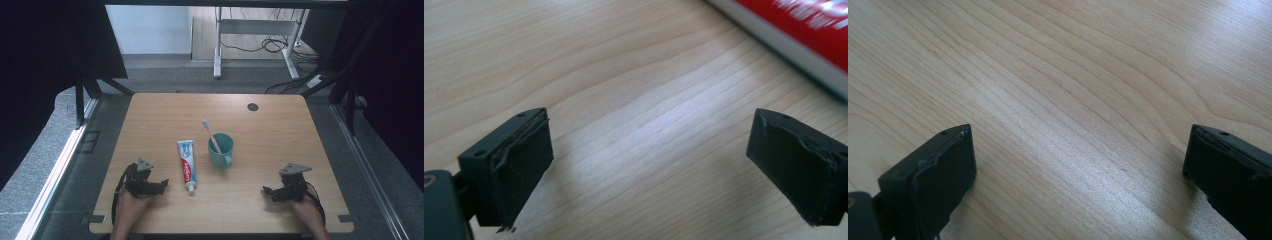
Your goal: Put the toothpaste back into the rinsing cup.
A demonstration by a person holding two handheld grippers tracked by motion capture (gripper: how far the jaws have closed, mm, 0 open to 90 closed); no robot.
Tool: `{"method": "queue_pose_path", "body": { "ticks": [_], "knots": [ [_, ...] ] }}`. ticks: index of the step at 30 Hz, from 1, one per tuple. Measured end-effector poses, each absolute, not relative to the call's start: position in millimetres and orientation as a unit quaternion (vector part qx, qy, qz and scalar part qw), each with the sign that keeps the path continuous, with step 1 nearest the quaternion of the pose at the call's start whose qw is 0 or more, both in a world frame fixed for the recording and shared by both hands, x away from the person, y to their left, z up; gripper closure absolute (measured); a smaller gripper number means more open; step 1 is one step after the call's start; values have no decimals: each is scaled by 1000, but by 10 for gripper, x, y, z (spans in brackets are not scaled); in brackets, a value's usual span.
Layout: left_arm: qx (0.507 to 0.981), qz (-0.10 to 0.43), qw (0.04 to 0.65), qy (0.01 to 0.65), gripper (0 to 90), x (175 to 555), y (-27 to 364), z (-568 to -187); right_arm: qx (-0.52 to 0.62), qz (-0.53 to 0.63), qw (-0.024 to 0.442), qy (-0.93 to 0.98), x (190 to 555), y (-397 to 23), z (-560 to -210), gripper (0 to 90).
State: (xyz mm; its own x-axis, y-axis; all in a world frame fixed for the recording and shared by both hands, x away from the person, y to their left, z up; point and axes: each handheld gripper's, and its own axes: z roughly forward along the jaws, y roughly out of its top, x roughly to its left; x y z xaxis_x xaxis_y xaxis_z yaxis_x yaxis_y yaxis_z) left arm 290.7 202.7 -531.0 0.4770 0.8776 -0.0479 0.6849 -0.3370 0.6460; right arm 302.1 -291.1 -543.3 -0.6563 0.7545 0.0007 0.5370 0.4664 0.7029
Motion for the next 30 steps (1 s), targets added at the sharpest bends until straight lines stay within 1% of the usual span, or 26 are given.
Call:
{"method": "queue_pose_path", "body": {
  "ticks": [8,12,16,20,22,26,30],
  "knots": [
    [810,137,306,481,67,3021,1875,-5211,384,345,158,842,3020,-2911,-5433,0],
    [812,133,308,478,106,3077,1820,-5168,383,346,157,842,3021,-2912,-5433,0],
    [814,131,313,472,178,3115,1763,-5118,383,346,157,842,3021,-2912,-5433,1],
    [822,126,320,455,345,3135,1692,-5060,383,346,157,842,3021,-2911,-5433,1],
    [828,121,323,441,460,3146,1652,-5023,384,346,157,842,3021,-2911,-5433,1],
    [836,119,332,421,624,3169,1560,-4948,384,346,157,842,3020,-2911,-5433,0],
    [846,114,334,400,824,3212,1441,-4882,385,345,156,842,3019,-2911,-5432,1]
  ]
}}
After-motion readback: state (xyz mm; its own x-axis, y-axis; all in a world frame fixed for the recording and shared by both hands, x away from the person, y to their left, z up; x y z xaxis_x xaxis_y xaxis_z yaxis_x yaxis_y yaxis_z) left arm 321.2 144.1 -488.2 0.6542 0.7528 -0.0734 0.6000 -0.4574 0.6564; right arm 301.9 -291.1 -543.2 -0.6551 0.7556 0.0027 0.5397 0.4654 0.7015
